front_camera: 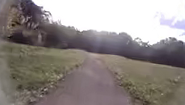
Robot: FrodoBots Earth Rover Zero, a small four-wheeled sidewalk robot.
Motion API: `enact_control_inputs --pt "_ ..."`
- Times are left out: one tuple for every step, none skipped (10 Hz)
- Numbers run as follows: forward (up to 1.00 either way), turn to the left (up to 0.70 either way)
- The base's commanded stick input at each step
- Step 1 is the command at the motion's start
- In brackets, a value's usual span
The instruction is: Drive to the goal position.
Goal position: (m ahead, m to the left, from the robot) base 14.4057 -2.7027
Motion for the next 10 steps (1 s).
enact_control_inputs --pt "1.0 0.0" --pt "1.0 0.0" --pt "1.0 0.0" --pt "1.0 0.0" --pt "1.0 0.0" --pt "1.0 0.0" --pt "1.0 -0.12" --pt "1.0 -0.27" --pt "1.0 -0.39" --pt "1.0 -0.37"
